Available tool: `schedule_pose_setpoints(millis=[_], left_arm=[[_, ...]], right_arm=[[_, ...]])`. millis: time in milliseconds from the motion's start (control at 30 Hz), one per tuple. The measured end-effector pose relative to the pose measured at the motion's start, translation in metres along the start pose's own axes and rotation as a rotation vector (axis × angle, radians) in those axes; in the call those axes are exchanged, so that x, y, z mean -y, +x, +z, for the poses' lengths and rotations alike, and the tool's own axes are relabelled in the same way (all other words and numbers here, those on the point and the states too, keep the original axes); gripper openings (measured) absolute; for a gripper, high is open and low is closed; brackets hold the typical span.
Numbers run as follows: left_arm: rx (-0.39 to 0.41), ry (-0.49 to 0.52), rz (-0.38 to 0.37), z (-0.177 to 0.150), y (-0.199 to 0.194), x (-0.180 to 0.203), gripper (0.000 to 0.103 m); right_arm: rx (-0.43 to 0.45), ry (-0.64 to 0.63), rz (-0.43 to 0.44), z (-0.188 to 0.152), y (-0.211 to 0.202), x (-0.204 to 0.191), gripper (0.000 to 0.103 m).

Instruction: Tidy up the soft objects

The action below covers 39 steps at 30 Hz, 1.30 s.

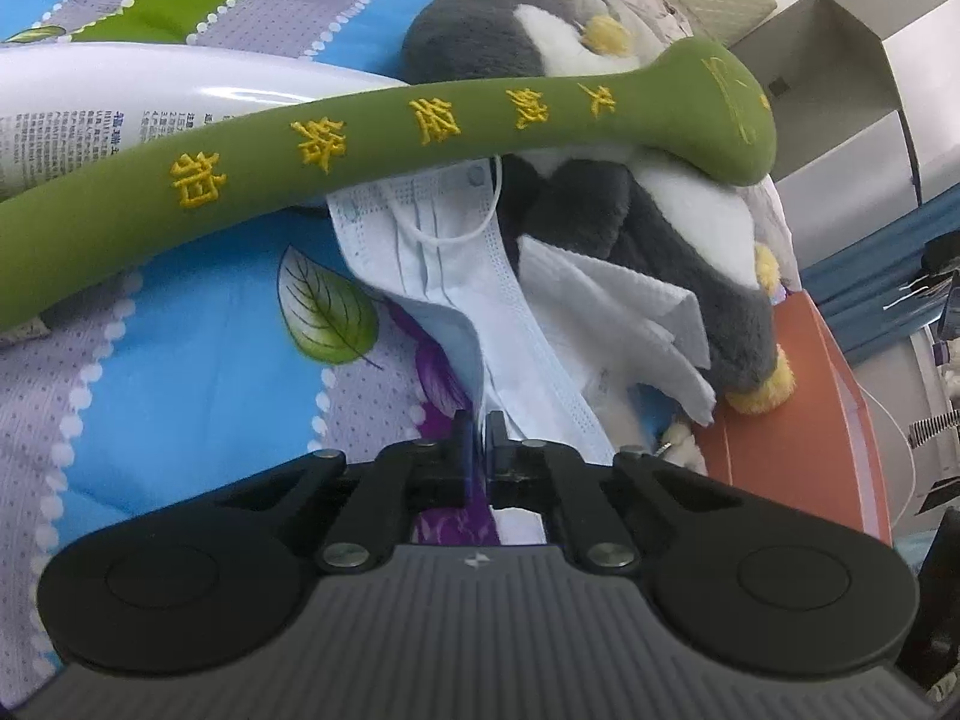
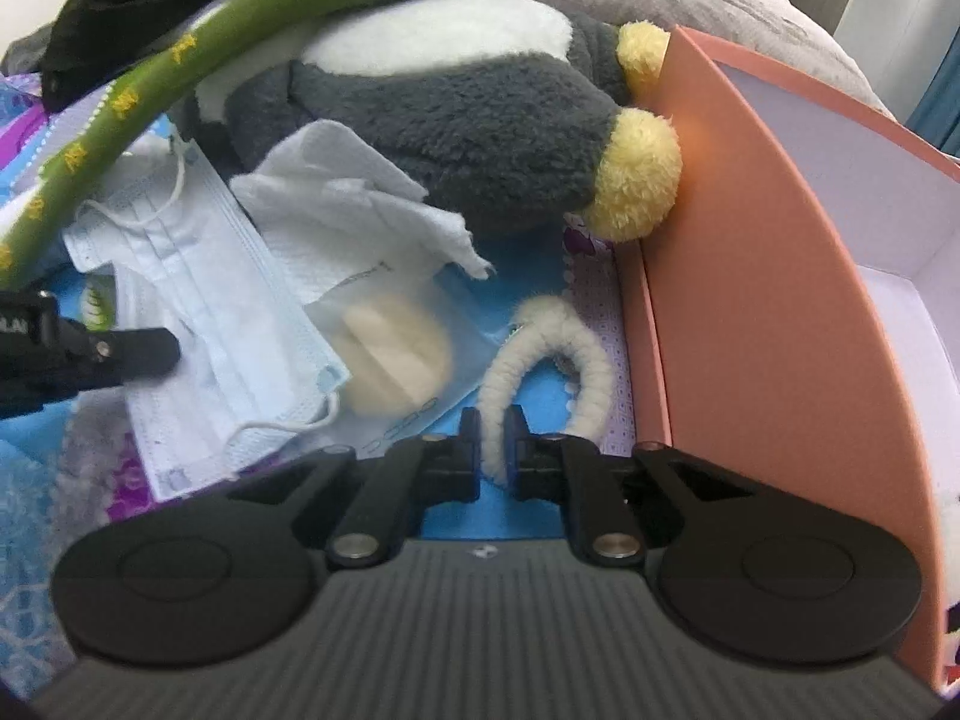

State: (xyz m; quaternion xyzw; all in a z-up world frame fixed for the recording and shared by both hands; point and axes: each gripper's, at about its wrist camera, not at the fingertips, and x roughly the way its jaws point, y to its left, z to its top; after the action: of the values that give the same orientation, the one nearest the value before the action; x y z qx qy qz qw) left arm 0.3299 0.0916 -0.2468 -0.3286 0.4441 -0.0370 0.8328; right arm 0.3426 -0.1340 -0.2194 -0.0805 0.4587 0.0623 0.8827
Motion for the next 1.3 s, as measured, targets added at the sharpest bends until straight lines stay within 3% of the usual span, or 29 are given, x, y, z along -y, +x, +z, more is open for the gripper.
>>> schedule_pose_setpoints(millis=[300, 633, 900, 1033, 1200, 1233, 1300], left_arm=[[-0.002, 0.014, -0.023, -0.02, -0.038, 0.012, 0.003], [-0.044, 0.01, -0.041, -0.072, -0.096, -0.001, 0.003], [-0.086, 0.072, 0.006, -0.118, -0.141, -0.004, 0.003], [-0.086, 0.144, 0.082, -0.132, -0.157, -0.005, 0.003], [-0.083, 0.094, 0.131, -0.134, -0.169, -0.023, 0.004], [-0.076, 0.086, 0.141, -0.134, -0.171, -0.024, 0.006], [-0.061, 0.061, 0.143, -0.134, -0.178, -0.027, 0.028]], right_arm=[[0.033, -0.016, 0.02, -0.016, -0.044, -0.008, 0.011], [0.044, -0.008, 0.06, -0.059, -0.1, -0.019, 0.011], [0.058, 0.015, 0.121, -0.098, -0.138, -0.029, 0.011], [0.061, 0.032, 0.168, -0.115, -0.149, -0.033, 0.013], [0.03, 0.047, 0.204, -0.128, -0.148, -0.04, 0.014], [0.026, 0.048, 0.209, -0.129, -0.147, -0.04, 0.015], [0.026, 0.038, 0.218, -0.131, -0.15, -0.041, 0.02]])
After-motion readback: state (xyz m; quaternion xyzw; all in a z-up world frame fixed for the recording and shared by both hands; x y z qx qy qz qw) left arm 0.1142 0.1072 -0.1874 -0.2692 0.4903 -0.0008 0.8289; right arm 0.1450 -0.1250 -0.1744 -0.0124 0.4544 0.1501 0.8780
